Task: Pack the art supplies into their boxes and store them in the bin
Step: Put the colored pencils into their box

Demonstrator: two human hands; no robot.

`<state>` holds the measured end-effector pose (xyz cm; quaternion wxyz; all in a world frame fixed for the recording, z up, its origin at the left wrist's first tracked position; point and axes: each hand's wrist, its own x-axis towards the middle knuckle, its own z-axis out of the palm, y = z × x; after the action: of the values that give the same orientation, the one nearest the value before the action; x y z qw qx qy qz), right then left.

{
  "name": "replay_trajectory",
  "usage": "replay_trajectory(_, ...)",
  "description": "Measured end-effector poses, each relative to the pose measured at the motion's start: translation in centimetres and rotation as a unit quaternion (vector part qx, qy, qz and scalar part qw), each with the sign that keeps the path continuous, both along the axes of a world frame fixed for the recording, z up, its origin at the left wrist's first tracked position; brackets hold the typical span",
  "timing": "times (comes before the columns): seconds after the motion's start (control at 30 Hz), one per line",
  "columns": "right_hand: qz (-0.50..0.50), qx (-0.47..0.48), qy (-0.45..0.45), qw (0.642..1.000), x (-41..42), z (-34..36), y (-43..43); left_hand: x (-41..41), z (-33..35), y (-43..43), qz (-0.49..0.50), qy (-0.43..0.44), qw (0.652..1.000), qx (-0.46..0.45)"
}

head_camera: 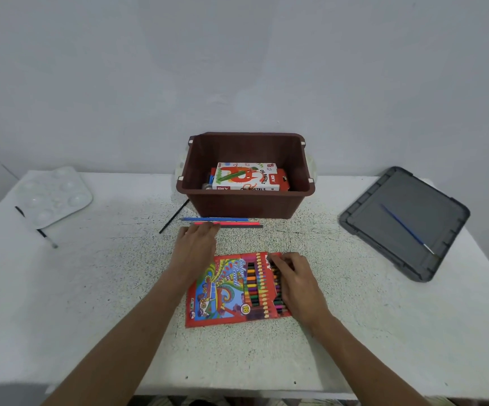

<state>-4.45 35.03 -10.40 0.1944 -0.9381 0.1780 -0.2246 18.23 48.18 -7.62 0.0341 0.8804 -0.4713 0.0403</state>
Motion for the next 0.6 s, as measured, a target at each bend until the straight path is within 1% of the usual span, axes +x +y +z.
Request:
replay_trajectory(0.07,0.003,0.001,0.000,1.000,-0.01,0.01,-0.02,-0.20,0.17,-0.21,-0.010,-0.042,0.998,0.039)
replay_trajectory(0.13,0.001,0.001,-0.001,1.000,0.00,0.07,-0.12,-0.34,0.45,-0.38,-0.017,-0.060,0.996,0.056)
replay_trajectory(0.27,-0.005,0.005,0.005,1.000,0.04,0.24,-0.05,-0.56,0.75,-0.45,-0.024,-0.069,0.996,0.050)
replay_trajectory(0.43,-0.008,0.004,0.009,1.000,0.08,0.19,0.00,-0.34,0.13,-0.07,-0.057,-0.115,0.991,0.023)
replay_trajectory(0.6,-0.009,0.002,0.005,1.000,0.05,-0.39,-0.18,-0.82,-0.03,-0.01,-0.045,-0.117,0.992,0.010)
